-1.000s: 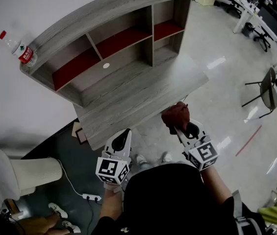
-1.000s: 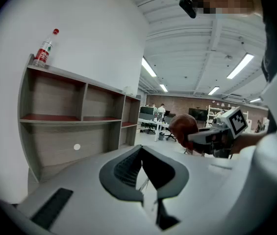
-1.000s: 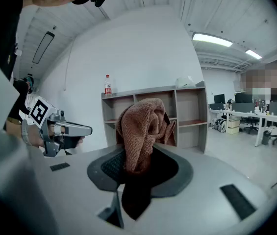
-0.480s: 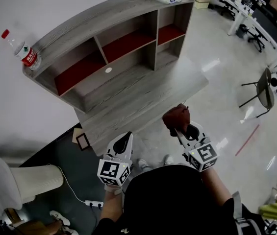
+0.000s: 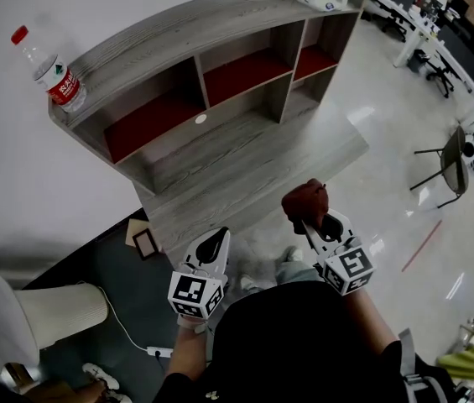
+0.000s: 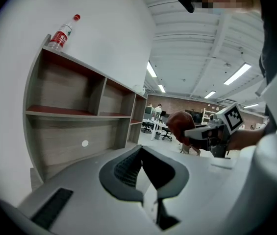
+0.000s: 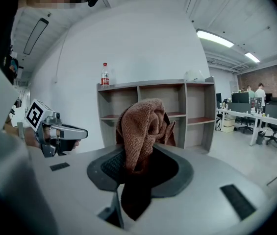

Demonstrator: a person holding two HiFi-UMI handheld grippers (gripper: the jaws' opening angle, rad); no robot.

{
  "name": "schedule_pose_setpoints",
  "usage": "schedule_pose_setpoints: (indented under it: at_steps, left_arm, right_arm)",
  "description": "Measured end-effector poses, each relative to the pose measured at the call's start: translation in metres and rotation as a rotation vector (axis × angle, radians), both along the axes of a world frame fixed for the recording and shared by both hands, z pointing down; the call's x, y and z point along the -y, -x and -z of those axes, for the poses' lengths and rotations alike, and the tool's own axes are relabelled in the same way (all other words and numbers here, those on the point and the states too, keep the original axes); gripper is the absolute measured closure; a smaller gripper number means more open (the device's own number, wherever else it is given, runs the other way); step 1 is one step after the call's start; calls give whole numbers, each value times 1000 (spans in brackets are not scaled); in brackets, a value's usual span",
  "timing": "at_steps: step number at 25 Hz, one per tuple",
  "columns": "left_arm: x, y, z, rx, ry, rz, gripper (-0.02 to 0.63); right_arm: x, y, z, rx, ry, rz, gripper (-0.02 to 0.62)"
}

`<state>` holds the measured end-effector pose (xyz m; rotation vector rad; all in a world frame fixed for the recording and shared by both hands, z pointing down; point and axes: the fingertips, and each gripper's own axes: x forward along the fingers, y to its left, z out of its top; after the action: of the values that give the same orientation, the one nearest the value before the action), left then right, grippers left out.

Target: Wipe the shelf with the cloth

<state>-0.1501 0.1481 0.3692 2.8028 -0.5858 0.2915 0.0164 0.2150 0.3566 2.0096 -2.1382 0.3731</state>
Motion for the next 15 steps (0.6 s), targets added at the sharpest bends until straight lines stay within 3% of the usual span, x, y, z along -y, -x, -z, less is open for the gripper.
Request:
schedule_pose_setpoints:
  at_steps: [7,15]
  left_arm:
    - [42,-19,-11,25,8,43,600]
    - [97,-80,-15,59,29,167,600]
  right_arm:
    - [52,-21,-15,27,7,49,491]
    - [141,-76,-21,55,26,197,491]
